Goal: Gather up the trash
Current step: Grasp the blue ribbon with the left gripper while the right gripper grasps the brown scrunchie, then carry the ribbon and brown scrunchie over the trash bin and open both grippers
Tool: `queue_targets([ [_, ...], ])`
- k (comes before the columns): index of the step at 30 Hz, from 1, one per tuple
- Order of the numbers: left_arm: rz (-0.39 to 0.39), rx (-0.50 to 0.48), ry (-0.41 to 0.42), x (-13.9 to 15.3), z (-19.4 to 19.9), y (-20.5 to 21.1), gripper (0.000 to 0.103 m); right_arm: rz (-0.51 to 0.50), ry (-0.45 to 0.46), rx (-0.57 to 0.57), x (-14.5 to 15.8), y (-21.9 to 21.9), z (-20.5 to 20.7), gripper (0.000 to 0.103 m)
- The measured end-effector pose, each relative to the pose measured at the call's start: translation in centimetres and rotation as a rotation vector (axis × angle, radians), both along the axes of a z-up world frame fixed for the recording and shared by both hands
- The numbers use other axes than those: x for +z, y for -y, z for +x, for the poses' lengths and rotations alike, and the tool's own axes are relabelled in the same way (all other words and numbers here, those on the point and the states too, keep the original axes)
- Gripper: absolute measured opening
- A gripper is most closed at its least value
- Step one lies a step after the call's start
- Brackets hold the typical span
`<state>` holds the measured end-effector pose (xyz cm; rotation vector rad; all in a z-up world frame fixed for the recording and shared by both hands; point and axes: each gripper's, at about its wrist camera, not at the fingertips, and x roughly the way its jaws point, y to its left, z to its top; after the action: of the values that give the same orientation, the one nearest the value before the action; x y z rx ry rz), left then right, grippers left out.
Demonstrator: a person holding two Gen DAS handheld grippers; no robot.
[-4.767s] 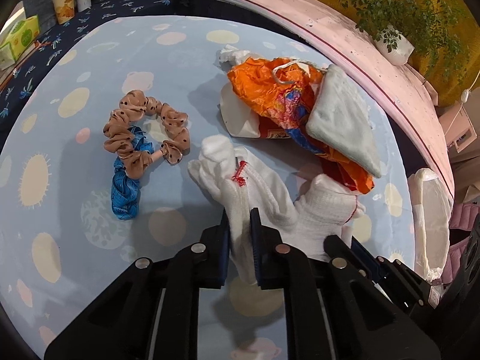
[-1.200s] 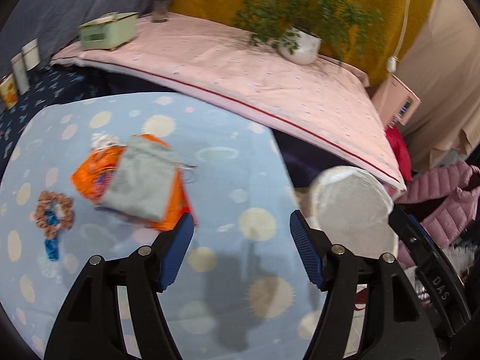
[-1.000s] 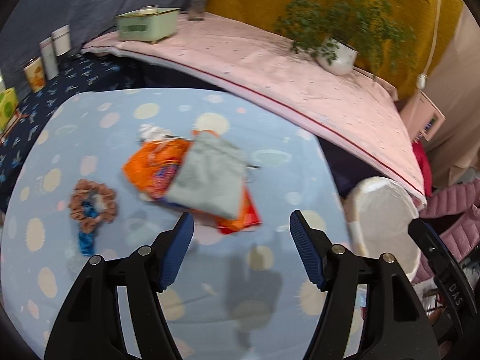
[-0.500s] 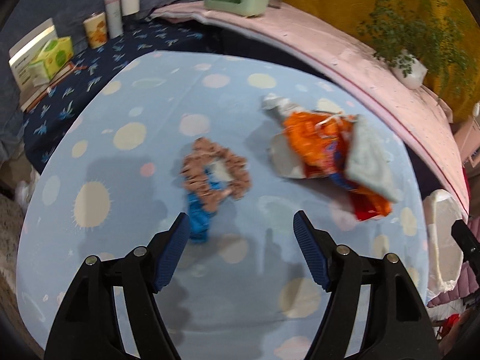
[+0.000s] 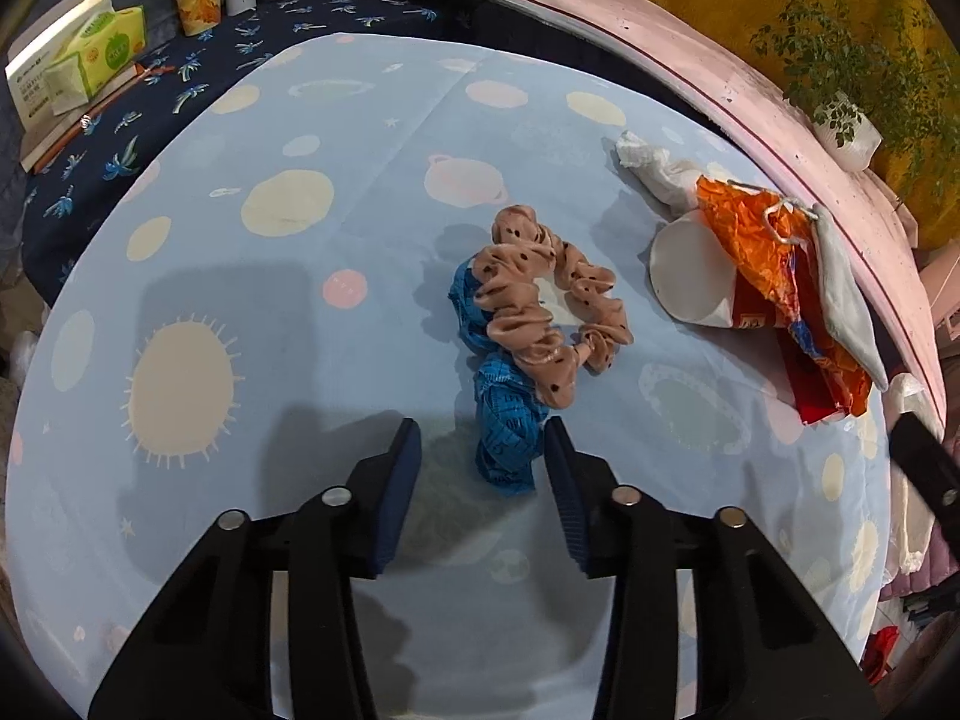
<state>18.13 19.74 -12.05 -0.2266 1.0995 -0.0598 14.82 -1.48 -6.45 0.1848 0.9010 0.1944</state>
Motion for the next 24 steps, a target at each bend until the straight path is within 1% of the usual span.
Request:
queue_targets([
  [1,-0.016,-0.004,0.001,0.0,0.2,-0.2,0.034,0.005,-0.008,0.009,-0.3,-0.6,0.3,0.051],
  [3,-0.039,-0.011,0.002,-0.1,0.6,-0.5,0.024,0.019,-0.019,0.031,-0.7,-1.9,1.2,0.05],
  [6,-0.076,-0.031,-0.006,-0.4,1.1,-0.6,0.018,0.027,-0.029,0.063,-1.2,-3.8,2.3,0.048],
  [7,-0.084,-0.036,-0.004,-0.4,1.1,-0.6,0.018,0.028,-0.033,0.073,-1.4,-4.4,2.7,0.047],
  [9,-0.09,-0.046,0.002,-0.4,1.2,-0.7,0.017,0.033,-0.048,0.091,-1.9,-5.5,3.6,0.041],
  [10,-0.094,-0.05,0.002,-0.4,1.3,-0.8,0.017,0.04,-0.059,0.099,-2.3,-6.1,4.1,0.039],
  [12,-0.103,-0.053,0.0,-0.4,1.4,-1.1,0.016,0.046,-0.078,0.109,-2.9,-6.8,5.0,0.031],
  [14,-0.108,-0.055,-0.001,-0.4,1.4,-1.4,0.016,0.053,-0.1,0.118,-3.7,-7.6,5.9,0.027],
  [17,-0.114,-0.055,-0.003,-0.5,1.4,-1.7,0.016,0.069,-0.13,0.124,-4.8,-8.4,7.2,0.023],
  [23,-0.114,-0.057,-0.006,-0.5,1.6,-1.8,0.016,0.076,-0.159,0.131,-6.2,-9.4,8.5,0.023],
  [24,-0.113,-0.058,-0.006,-0.5,1.6,-1.8,0.016,0.081,-0.166,0.132,-6.4,-9.5,8.6,0.021],
])
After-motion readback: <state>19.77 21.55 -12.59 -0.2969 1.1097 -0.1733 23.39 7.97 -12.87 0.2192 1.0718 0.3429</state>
